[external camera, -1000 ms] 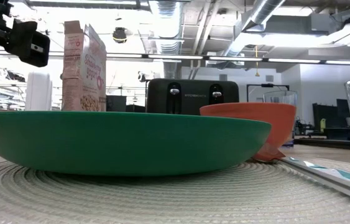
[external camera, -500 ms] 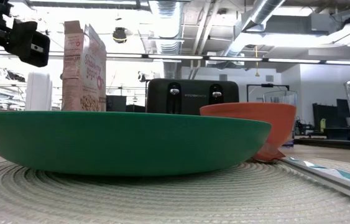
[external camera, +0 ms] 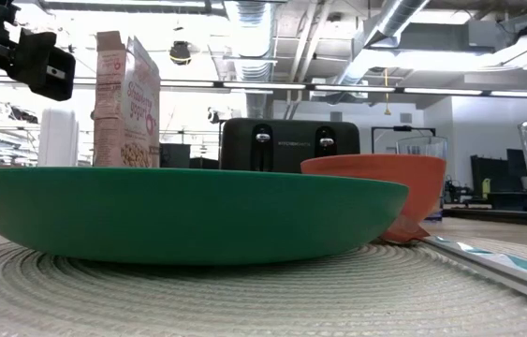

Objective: Arrange a breakfast setting
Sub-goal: Put the apple on the plate

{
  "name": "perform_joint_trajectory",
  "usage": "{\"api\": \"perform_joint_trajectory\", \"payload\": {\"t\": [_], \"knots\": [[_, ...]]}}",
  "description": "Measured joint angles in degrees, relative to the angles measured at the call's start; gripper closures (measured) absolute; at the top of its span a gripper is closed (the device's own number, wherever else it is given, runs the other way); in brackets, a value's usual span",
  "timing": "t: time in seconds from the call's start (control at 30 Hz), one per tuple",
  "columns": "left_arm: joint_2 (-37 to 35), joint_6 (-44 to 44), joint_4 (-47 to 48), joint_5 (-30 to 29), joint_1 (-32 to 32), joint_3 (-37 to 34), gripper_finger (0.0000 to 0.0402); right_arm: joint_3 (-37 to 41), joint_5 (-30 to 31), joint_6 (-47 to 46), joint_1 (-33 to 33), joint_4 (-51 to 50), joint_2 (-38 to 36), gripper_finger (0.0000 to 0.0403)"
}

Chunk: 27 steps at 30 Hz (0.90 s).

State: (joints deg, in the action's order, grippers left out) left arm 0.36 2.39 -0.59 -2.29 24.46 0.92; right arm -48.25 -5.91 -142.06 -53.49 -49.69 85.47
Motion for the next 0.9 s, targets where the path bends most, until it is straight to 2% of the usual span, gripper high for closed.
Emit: {"api": "perform_joint_trajectory", "payload": {"t": [0.23, 0.37, 0.63, 0.9], "knots": [[0.00, 0.00, 0.01, -0.02, 0.01, 0.01, 0.0226, 0.00, 1.02, 0.02, 0.00, -1.46, -2.08, 0.0156], [0.00, 0.00, 0.00, -0.02, 0.00, 0.01, 0.0226, 0.00, 1.47, 0.08, 0.00, -3.84, -3.63, 0.0171], [0.00, 0.00, 0.00, -0.02, 0.00, 0.01, 0.0226, 0.00, 1.98, -1.40, 0.40, -2.76, -6.75, 0.0170], [0.00, 0.00, -0.01, -0.02, -0.01, -0.01, 0.0226, -0.04, 1.58, -4.70, -0.51, -0.37, -11.32, 0.0126]]}}
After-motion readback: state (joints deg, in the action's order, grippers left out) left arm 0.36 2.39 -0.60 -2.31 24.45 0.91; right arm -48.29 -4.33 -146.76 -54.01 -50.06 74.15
